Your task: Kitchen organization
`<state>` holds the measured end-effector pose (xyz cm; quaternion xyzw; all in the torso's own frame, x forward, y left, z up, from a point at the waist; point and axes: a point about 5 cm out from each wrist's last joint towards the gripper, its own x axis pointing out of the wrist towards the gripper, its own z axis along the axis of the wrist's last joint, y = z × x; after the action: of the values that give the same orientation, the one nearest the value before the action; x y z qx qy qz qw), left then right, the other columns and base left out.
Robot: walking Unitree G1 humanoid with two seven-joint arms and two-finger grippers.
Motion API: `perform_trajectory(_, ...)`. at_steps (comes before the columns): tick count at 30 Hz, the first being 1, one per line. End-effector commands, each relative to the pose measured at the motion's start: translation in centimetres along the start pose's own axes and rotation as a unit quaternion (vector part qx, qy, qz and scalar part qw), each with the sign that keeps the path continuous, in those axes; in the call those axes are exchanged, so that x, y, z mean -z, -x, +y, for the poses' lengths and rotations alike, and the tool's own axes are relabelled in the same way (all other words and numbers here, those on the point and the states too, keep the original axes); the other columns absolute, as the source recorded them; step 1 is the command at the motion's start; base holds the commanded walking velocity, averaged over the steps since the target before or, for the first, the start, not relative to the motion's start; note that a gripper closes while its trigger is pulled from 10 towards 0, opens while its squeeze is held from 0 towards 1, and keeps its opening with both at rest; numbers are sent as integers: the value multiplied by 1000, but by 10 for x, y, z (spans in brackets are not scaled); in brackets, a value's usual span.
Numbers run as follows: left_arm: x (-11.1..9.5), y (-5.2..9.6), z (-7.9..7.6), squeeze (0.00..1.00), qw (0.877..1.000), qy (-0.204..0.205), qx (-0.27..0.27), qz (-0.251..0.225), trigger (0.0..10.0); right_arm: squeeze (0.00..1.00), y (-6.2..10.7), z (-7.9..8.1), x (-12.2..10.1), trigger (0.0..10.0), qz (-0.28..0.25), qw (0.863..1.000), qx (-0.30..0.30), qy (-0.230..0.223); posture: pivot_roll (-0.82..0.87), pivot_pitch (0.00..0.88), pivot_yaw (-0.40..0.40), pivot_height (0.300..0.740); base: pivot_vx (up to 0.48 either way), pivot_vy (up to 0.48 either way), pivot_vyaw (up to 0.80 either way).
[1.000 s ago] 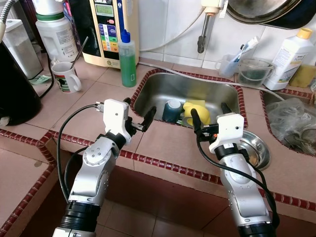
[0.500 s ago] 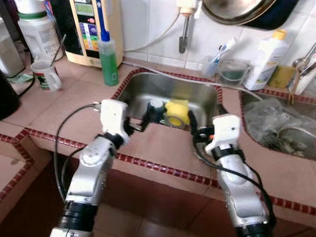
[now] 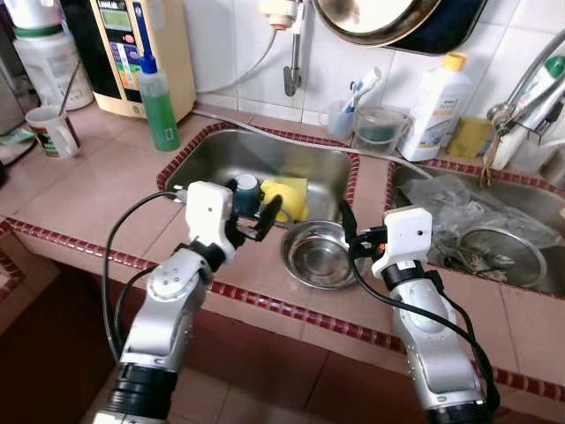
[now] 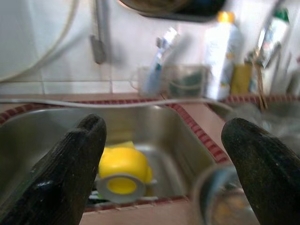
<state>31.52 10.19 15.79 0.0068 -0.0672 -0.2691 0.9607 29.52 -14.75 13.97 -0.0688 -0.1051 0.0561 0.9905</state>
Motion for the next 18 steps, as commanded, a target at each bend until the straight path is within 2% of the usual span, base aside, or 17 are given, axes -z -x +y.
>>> perform_trajectory(1, 0, 0, -1, 0, 1000, -21, 7, 7, 10000, 271, -1, -4, -6, 10000, -8, 1000, 11, -12, -58, 0, -12, 740, 0, 0, 0)
perform_trajectory(2, 0, 1, -3, 0, 999, -40, 23, 12, 10000, 1000, 1, -7, -4, 10000, -2, 999, 15, -34, -61, 0, -9, 740, 0, 0, 0)
perform_trajectory(3, 0, 2, -6, 0, 998, -56, 40, 13, 10000, 1000, 3, -10, -2, 10000, 3, 998, 25, -52, -64, 0, -5, 740, 0, 0, 0)
perform_trajectory(7, -1, 2, -11, 0, 995, -69, 66, 18, 10000, 1000, 5, -16, 0, 10000, 13, 997, 42, -71, -70, 0, 0, 740, 0, 0, 0)
perform_trajectory(8, -1, 3, -17, 0, 992, -83, 97, 24, 10000, 1000, 6, -21, 1, 10000, 19, 995, 56, -78, -74, 0, 5, 740, 0, 0, 0)
perform_trajectory(10, 0, 4, -21, 0, 989, -90, 117, 29, 10000, 1000, 6, -24, 2, 10000, 23, 994, 61, -83, -77, 0, 7, 740, 0, 0, 0)
perform_trajectory(11, 0, 4, -23, 0, 987, -93, 127, 32, 10000, 686, 6, -26, 2, 10000, 25, 993, 65, -92, -78, 0, 8, 740, 0, 0, 0)
perform_trajectory(12, -1, 4, -26, 0, 985, -96, 140, 34, 10000, 0, 5, -31, 5, 10000, 41, 988, 79, -125, -80, 0, 11, 740, 0, 0, 0)
perform_trajectory(13, -1, 4, -26, 0, 985, -96, 140, 34, 10000, 0, 5, -31, 5, 10000, 41, 988, 79, -125, -80, 0, 11, 740, 0, 0, 0)
perform_trajectory(15, -3, 3, -29, 0, 984, -94, 148, 34, 10000, 0, 3, -34, 8, 10000, 64, 982, 79, -158, -82, 0, 15, 740, 0, 0, 0)
perform_trajectory(18, -5, 2, -30, 0, 983, -95, 152, 32, 10000, 0, -1, -36, 12, 10000, 79, 984, 63, -145, -84, 0, 19, 740, 0, 0, 0)
